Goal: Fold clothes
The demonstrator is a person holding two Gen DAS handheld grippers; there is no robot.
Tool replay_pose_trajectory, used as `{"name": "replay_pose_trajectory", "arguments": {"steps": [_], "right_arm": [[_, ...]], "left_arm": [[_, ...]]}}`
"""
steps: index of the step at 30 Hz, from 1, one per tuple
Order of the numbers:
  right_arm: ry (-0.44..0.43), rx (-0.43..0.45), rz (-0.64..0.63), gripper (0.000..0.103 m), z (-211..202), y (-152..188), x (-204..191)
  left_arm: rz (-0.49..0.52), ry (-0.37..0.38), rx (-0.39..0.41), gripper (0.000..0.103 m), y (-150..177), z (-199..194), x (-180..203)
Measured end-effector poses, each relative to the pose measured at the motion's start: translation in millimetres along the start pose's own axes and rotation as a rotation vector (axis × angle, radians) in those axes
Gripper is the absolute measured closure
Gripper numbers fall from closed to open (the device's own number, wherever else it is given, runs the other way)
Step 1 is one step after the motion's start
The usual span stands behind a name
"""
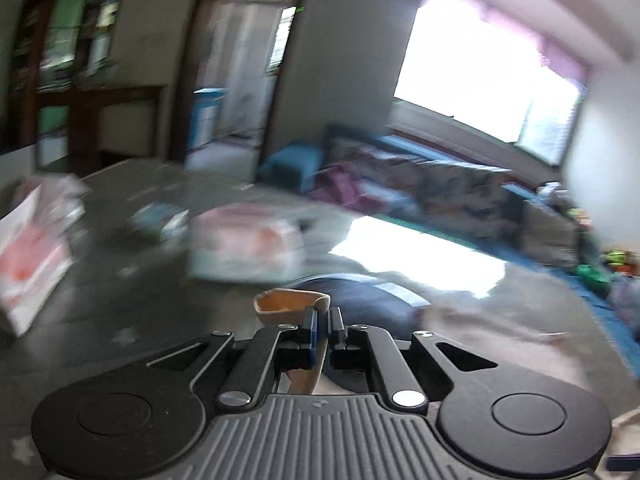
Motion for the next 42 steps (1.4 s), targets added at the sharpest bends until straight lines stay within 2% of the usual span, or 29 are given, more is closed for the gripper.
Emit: {"name": "replay_pose_trajectory", "arguments": {"steps": [7,12,18,24,25,27,28,32,35,40,42], "right_arm": [[0.014,0.029,0.054,0.054,-7,6,17],[0.029,0.039,0.095,0.054,-12,15,29],[0.047,0.041,0.136,0.054,-16,26,42],[0.066,0.045,0.18,0.054,-24,35,53],[0.069,0.045,0.187,0.054,-26,36,54],[0.077,0.042,0.192,0.054,-28,38,56],[0.081,0.042,0.192,0.054,-29,38,56],[0.09,0.053,0.189,0.054,-36,36,57],[0.096,0.073,0.184,0.054,-38,30,57],[0.097,0.071,0.178,0.055,-26,20,62],[0.098,0.063,0.173,0.057,-19,17,65]], "left_arm": [[0.076,0.257,0.017,0.098,4,-38,102],[0.123,0.394,0.015,0.098,22,-51,163],[0.177,0.483,-0.066,0.098,64,-49,219],[0.253,0.525,-0.194,0.093,112,-34,246],[0.279,0.531,-0.212,0.092,119,-33,248],[0.321,0.52,-0.238,0.077,131,-32,248],[0.33,0.519,-0.242,0.075,133,-33,245],[0.346,0.494,-0.221,0.075,130,-37,215],[0.356,0.413,-0.183,0.075,122,-34,173],[0.354,0.283,-0.196,0.075,119,-29,104],[0.367,0.256,-0.199,0.072,121,-31,85]]}}
Point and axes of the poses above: each gripper's, at about its wrist camera, not at the fingertips, and z roughly the way its jaws point, x to its right, y to its underside, the point moved 8 cm from there along z, roughly the way its jaws point, and after that the axes turned 8 degrees about -y, right-handed, at the moved point
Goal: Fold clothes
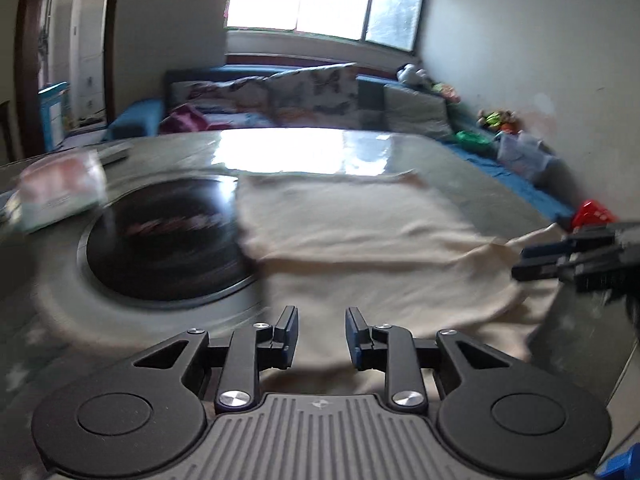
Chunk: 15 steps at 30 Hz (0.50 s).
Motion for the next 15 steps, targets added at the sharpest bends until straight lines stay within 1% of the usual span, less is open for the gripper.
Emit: {"name": "replay_pose_trajectory", "arguments": {"steps": [2,5,8,9,10,11,12,13,14,15], "right_arm": [[0.003,-0.014,-0.001,0.061,10,-2,2],[0.01,-0.035,0.0,0.063,24,-4,5],[0.015,-0.057,0.002,0.069,34,-4,6],[0.018,-0.06,0.0,0.073,36,-4,6],[0.02,-0.062,0.0,0.075,38,-5,5],[0.023,-0.063,0.0,0.078,39,-5,5],[0.025,-0.064,0.0,0.09,41,-6,5],[0.026,-0.064,0.0,0.096,42,-7,5],[0.025,-0.059,0.0,0.098,41,-9,3],[0.025,-0.054,-0.002,0.099,41,-12,2]], "left_arm": [[0.018,-0.017,-0.005,0.071,8,-4,-9],[0.055,-0.027,0.0,0.071,13,-3,-10],[0.094,-0.038,0.006,0.072,18,0,-10],[0.099,-0.037,0.009,0.072,18,2,-10],[0.1,-0.034,0.011,0.072,19,4,-10],[0.1,-0.03,0.014,0.076,19,4,-10],[0.1,-0.025,0.017,0.081,20,5,-10],[0.102,-0.021,0.022,0.085,20,5,-9],[0.107,-0.016,0.027,0.094,20,5,-8],[0.111,-0.016,0.037,0.096,21,3,-7]]}}
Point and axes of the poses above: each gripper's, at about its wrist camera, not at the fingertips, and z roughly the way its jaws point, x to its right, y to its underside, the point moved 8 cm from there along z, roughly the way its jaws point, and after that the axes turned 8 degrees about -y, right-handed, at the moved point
